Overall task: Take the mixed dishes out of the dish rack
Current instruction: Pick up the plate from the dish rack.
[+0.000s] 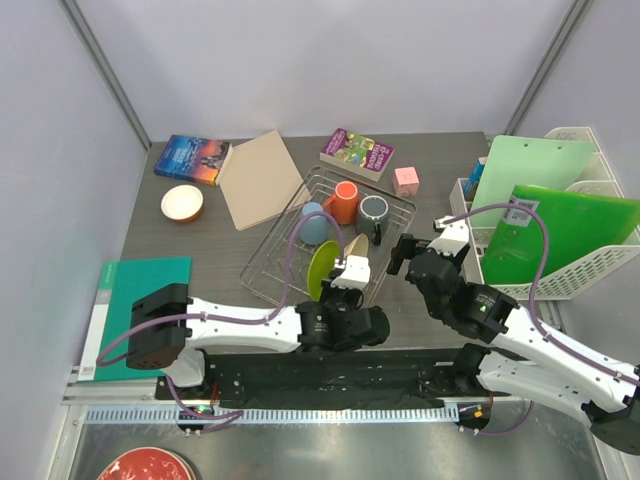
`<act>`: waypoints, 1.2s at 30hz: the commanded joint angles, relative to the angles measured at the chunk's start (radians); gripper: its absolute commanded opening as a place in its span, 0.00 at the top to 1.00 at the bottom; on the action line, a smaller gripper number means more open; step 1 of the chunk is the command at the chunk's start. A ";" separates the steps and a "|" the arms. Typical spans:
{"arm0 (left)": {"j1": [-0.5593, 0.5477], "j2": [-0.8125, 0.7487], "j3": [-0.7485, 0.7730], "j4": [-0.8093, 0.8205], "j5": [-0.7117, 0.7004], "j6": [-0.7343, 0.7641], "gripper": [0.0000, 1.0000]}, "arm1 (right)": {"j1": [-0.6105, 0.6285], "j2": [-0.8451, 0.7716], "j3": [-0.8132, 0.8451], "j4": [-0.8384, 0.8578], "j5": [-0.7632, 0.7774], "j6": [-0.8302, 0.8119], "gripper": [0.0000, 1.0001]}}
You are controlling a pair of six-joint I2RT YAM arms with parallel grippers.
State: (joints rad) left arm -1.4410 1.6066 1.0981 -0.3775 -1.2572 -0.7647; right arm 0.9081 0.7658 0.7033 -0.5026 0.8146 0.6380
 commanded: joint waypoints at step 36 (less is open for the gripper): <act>0.395 -0.741 0.108 -0.067 0.049 0.183 1.00 | 0.003 -0.037 0.048 -0.001 0.038 0.000 0.01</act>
State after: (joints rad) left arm -1.2846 1.0294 1.1458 -0.4191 -1.2388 -0.5034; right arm 0.9081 0.7433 0.7109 -0.5102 0.8368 0.6312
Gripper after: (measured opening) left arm 0.091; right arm 0.987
